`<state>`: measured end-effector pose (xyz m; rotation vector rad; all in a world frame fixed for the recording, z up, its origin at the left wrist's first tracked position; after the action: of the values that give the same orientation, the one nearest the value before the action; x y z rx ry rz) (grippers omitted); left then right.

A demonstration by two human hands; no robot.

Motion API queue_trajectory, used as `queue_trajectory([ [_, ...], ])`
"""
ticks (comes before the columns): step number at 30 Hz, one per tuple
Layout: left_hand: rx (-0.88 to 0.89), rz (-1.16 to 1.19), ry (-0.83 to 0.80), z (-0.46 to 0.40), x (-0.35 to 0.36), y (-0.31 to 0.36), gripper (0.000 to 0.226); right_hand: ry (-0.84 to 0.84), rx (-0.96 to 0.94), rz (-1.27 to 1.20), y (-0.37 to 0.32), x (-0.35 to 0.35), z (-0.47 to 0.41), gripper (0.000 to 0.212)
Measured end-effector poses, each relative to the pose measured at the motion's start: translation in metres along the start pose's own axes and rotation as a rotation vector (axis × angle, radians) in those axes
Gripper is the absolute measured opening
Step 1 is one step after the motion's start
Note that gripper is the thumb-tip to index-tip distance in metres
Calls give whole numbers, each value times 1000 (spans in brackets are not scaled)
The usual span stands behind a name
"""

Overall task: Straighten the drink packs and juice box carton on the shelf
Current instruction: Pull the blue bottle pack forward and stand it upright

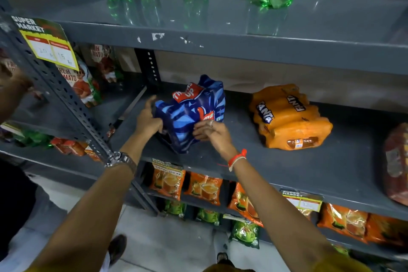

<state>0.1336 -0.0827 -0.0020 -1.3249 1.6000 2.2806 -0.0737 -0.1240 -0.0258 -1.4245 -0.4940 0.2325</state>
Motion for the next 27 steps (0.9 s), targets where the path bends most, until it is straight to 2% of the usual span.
queue_trajectory([
  [2,-60,160,269,15,-7,-13,68,238,-91,-60,-12,-20,-7,24],
  [3,-56,237,348,27,-4,-17,58,383,-140,-90,-19,-34,-7,20],
  [5,-65,346,397,53,9,-19,37,544,-160,-130,-28,-54,-16,19],
  [7,-85,469,333,72,29,-15,28,494,-15,-123,-29,-58,-39,46],
  [10,-113,661,273,82,48,-7,36,288,193,-123,-10,-54,-86,73],
  [12,-110,662,282,82,51,-9,41,189,214,-136,12,-62,-112,79],
  [15,-95,612,266,74,51,-12,43,195,219,-193,-11,-50,-86,71],
  [18,-154,640,265,51,42,-21,46,152,152,-271,-11,-47,-78,50],
  [19,-171,647,252,42,37,-23,48,191,137,-242,-8,-48,-72,52],
  [21,-154,647,173,24,26,-26,64,237,106,-142,0,-46,-58,63],
  [24,-121,559,28,-1,15,-34,102,306,15,-47,15,-44,-43,34],
  [25,-132,526,-1,-9,15,-41,111,312,2,-35,17,-40,-35,30],
  [27,-135,506,-55,-14,12,-44,112,326,-26,-18,27,-38,-29,25],
])
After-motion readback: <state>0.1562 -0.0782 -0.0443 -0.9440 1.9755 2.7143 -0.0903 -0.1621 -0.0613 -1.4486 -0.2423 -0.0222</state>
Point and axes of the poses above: each hand's wrist, its own z-axis away from the middle knuckle, its own x-axis out of the palm, y = z × x, the point moved 6 cm from there along -z, towards the middle knuckle, and after that the axes turned 12 degrees about -z, right-handed, at the moved point
